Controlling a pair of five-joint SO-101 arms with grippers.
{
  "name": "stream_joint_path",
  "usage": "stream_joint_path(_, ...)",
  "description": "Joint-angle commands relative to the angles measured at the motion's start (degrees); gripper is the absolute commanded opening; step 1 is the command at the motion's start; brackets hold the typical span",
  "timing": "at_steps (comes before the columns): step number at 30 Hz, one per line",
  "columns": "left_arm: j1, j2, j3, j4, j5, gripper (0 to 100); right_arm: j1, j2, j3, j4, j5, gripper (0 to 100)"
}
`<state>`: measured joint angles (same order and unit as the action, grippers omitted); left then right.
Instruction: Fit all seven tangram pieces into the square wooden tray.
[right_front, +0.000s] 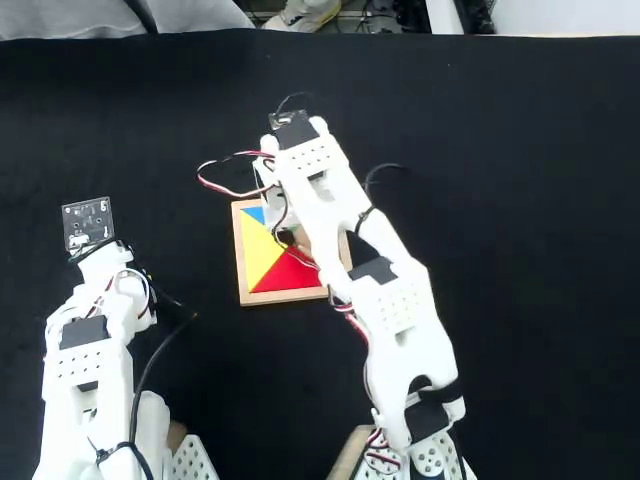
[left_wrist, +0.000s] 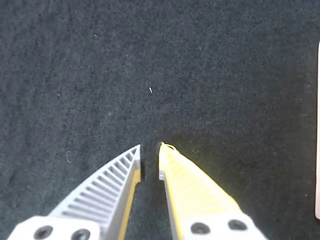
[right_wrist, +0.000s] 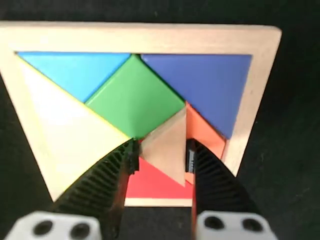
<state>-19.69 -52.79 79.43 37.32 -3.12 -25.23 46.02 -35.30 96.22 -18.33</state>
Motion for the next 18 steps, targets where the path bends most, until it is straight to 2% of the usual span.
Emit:
stream_joint_path(1,0.75,-0.79,-0.31,-0.97,-0.26,7,-0.97,0.31,-5.14,3.25,2.9,13.2)
stream_joint_path(8,0.75,-0.79,-0.31,-0.97,-0.26,7,-1.23,0.75,-5.76,3.69,3.25,12.7)
stream_joint_path(15,0.75,-0.79,-0.31,-0.97,-0.26,7,-0.88,7.52,-5.85,3.78,3.6,13.0)
stream_joint_path(18,0.75,-0.79,-0.31,-0.97,-0.26,7,-1.23,8.84,-7.25,3.87,6.42,12.9)
